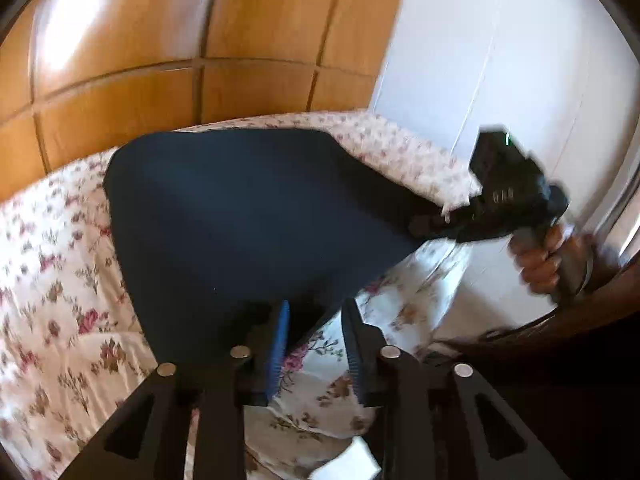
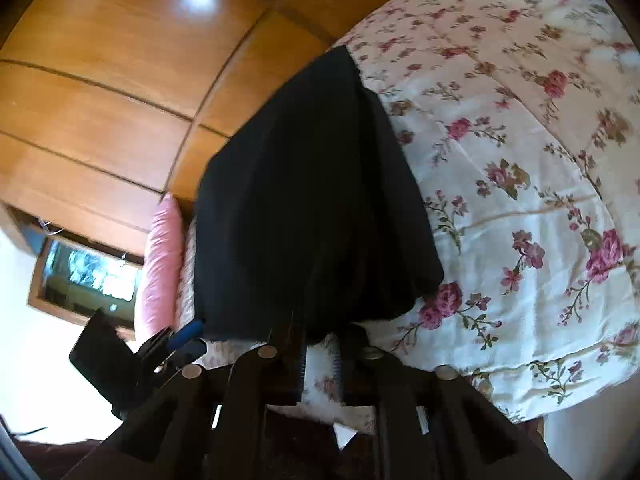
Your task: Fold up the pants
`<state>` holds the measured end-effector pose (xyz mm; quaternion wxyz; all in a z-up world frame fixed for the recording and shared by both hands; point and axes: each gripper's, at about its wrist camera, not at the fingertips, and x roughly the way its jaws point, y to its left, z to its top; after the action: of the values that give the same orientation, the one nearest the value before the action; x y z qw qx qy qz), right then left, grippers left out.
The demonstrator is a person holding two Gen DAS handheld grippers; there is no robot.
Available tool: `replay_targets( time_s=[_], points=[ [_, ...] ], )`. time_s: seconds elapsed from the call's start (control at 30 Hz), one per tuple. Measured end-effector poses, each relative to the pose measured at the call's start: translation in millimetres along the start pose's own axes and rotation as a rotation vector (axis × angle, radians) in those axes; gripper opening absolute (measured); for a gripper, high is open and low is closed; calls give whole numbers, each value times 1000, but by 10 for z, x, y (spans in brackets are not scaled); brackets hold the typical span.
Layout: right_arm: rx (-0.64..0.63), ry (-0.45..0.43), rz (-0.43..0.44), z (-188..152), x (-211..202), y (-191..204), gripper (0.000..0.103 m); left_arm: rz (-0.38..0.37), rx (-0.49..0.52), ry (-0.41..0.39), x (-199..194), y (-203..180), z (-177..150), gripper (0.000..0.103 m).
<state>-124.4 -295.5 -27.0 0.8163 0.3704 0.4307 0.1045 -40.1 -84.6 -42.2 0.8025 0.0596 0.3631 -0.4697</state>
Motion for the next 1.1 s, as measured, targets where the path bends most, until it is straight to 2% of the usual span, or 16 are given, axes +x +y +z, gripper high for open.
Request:
replay_targets(
  time_s=[0.07,0.13,0.2,0.3,0.4,0.47,0.53,0.63,0.7,0.77,0.87,0.93,0.97,1.0,1.03,1.1],
  points=[
    [-36,5,6,31,-136,34,28,-47,-99,-44,-157,184,6,30],
    [-69,-44,-31,94,-313,53,47,-44,-219,-97,-292,436,-9,31],
    [-82,-119,-63,202,-468,68,49,15,-306,-128,-348,662,-22,32],
    [-100,-160,-115,418,-435,85,52,92,-401,-119,-261,904,-2,33],
    [-134,-162,-168,675,-165,70,52,117,-481,-85,-72,1068,12,33],
    [-130,-123,-174,858,97,21,52,131,-493,-81,19,1035,21,33],
    [-146,-89,-196,967,317,32,48,152,-483,-93,3,994,-6,33],
    [-260,-83,-277,1005,500,205,27,222,-450,-68,50,910,-15,33],
    [-319,-127,-298,1032,439,329,13,260,-435,-51,84,854,-46,33],
    [-370,-192,-295,1079,329,430,13,282,-417,-50,111,812,-51,33],
    [-400,-123,-392,1119,549,332,14,276,-421,-43,91,839,23,33],
    [-396,-94,-421,1092,664,186,21,232,-452,-65,-10,935,106,34],
    [-362,-122,-412,1106,621,128,29,216,-478,-79,-62,1023,162,41],
    [-335,-132,-415,1122,583,92,46,207,-502,-86,-93,1123,225,48],
    [-313,-145,-423,1138,536,54,58,203,-518,-90,-102,1199,274,50],
    [-284,-157,-431,1151,462,43,60,191,-526,-92,-58,1371,392,54]
  ],
)
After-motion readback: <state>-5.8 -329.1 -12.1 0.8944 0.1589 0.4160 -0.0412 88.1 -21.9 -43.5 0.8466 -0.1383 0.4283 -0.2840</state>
